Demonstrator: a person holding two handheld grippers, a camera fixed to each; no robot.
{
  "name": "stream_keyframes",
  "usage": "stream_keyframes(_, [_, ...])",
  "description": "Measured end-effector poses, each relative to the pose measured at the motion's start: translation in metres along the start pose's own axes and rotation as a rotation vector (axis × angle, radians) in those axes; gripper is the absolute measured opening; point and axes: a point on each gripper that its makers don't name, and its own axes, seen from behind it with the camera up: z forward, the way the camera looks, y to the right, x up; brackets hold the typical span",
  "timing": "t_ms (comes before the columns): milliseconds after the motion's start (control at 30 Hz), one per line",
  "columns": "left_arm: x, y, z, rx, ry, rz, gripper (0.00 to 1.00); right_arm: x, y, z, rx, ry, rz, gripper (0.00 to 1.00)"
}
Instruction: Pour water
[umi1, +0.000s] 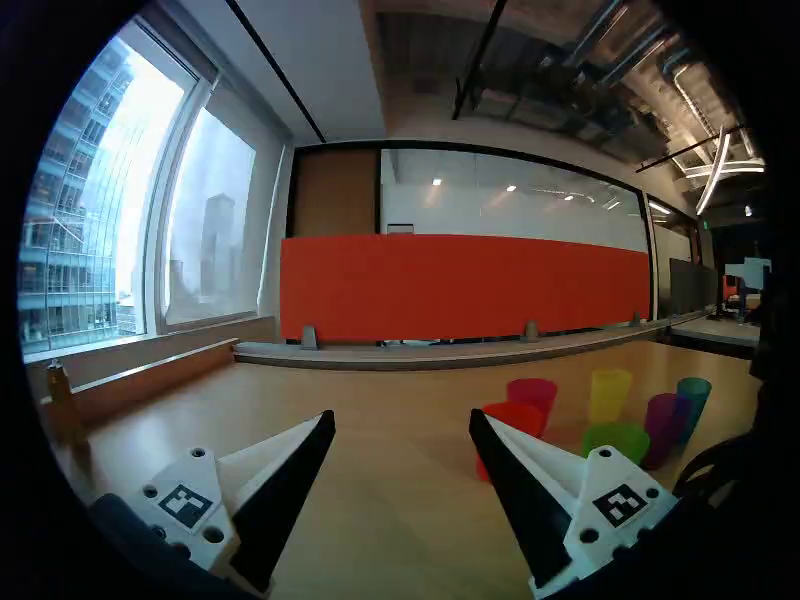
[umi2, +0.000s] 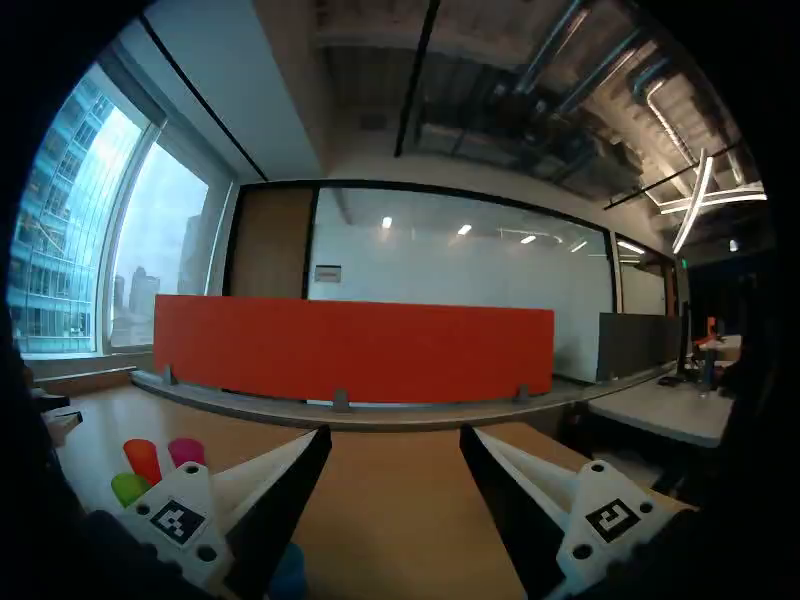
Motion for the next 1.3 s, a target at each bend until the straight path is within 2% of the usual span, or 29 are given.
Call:
stream_keyframes(867, [0.0,0.0,0.001,0.0,-0.003,0.001,1.0,0.003,0.004,-0.006,0.012,0.011,-0.006,1.0])
stream_keyframes(1300, [0.0,0.0,0.002,0.0,-0.003,0.002,1.0,-0.017,-0.004,0.0,0.052,0.02,-0.018,1.0])
